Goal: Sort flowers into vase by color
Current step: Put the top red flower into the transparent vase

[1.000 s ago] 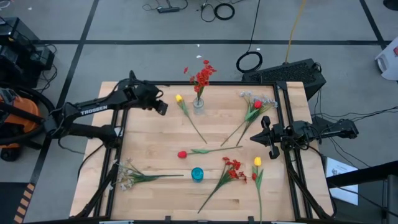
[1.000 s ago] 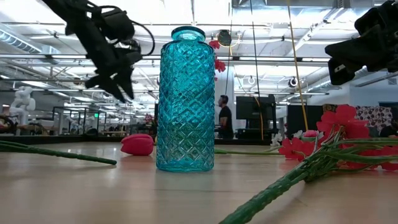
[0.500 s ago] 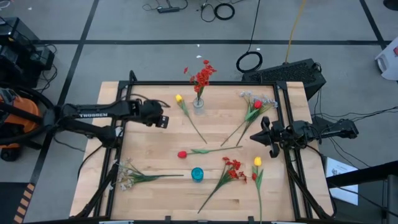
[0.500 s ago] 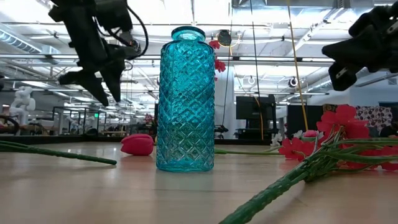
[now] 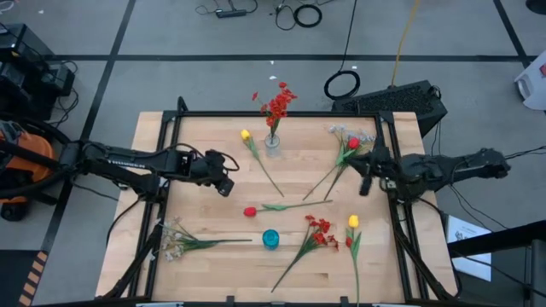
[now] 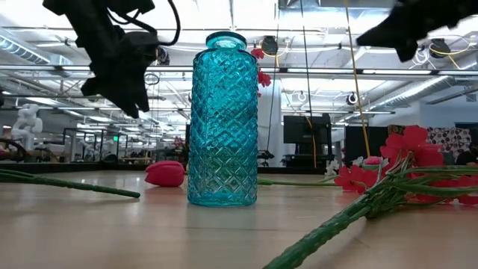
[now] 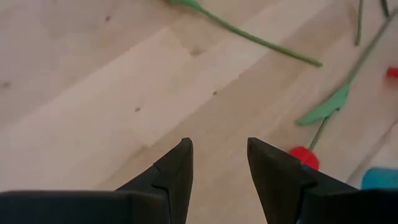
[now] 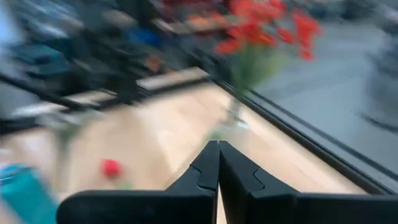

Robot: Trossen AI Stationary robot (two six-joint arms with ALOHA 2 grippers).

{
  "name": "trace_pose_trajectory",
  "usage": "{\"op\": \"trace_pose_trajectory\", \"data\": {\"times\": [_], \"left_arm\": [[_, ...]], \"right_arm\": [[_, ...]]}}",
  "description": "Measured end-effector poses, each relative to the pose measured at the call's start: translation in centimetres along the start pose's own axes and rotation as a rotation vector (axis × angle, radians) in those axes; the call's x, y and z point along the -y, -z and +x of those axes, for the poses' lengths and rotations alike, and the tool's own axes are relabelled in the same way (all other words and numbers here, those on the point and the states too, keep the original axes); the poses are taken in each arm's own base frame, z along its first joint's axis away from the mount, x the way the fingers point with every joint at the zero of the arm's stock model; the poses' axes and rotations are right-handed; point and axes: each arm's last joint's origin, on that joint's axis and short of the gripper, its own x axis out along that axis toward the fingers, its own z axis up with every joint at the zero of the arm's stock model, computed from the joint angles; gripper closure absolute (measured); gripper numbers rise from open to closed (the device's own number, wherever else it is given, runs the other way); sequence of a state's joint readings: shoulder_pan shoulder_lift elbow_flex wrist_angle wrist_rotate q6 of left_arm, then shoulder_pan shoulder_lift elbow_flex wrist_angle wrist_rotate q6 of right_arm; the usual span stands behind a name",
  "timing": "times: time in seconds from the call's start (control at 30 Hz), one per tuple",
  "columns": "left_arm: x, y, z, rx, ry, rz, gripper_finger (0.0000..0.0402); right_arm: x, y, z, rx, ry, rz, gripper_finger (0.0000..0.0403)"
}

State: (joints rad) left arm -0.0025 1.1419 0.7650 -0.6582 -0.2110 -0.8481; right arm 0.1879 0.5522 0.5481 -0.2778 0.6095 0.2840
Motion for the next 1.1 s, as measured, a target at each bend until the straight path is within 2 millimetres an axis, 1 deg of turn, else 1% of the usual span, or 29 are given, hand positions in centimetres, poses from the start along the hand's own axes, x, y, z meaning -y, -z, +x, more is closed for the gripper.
{"op": "trace_pose_trajectory", "data": {"times": [0.1,0.27,0.4,0.53,0.67,0.8,0.93,1.1], "left_arm": [[0.0,0.0,0.0,0.006,-0.005,0.103,0.0244],[-0.2,0.1,-0.2,0.007,0.044,0.288,0.0244],[-1.3,0.5,-0.4,0.057,0.099,0.361,0.0244],[-3.2,1.3,-0.6,0.091,0.155,0.401,0.0244],[-4.9,2.2,-0.7,0.128,0.219,0.409,0.0244],[-6.1,3.0,-0.7,0.143,0.259,0.401,0.0244],[-6.6,3.6,-0.7,0.149,0.306,0.415,0.0244],[-6.7,3.8,-0.7,0.145,0.329,0.447,0.0244]], "right_arm": [[-1.5,-2.2,1.7,-0.137,0.159,0.026,0.0403],[-3.6,-4.7,5.0,-0.347,0.395,0.149,0.0403],[-4.5,-5.9,7.0,-0.444,0.573,0.266,0.0403],[-4.6,-6.3,8.0,-0.527,0.702,0.399,0.0403],[-4.2,-5.5,8.5,-0.633,0.806,0.54,0.0398],[-3.8,-3.8,9.1,-0.715,0.9,0.632,0.0377],[-3.3,-1.4,9.8,-0.746,0.969,0.744,0.0349],[-2.0,2.4,11.2,-0.761,0.978,0.905,0.0314]]}}
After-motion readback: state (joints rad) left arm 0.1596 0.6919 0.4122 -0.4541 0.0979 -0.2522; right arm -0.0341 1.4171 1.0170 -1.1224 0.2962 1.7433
